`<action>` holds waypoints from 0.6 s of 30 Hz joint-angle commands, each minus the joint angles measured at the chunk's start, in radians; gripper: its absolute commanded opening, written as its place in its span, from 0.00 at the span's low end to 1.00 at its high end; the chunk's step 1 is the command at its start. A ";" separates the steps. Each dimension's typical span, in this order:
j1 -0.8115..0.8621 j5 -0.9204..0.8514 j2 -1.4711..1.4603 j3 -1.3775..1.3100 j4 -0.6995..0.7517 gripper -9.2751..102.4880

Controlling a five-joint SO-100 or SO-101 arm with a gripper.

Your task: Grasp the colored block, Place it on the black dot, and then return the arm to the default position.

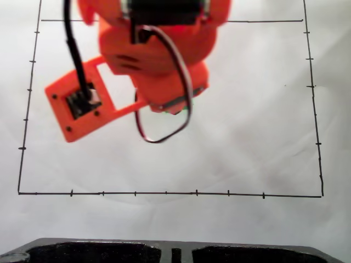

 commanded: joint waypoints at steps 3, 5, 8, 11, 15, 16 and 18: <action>-0.011 -0.008 -0.005 -0.041 -0.028 0.14; -0.008 -0.015 -0.011 -0.041 -0.048 0.14; -0.008 -0.021 -0.025 -0.041 -0.058 0.16; -0.017 -0.015 -0.029 -0.041 -0.051 0.17; -0.018 -0.023 -0.035 -0.040 -0.044 0.21; -0.017 -0.020 -0.038 -0.041 -0.037 0.22; -0.012 -0.031 -0.041 -0.041 -0.043 0.23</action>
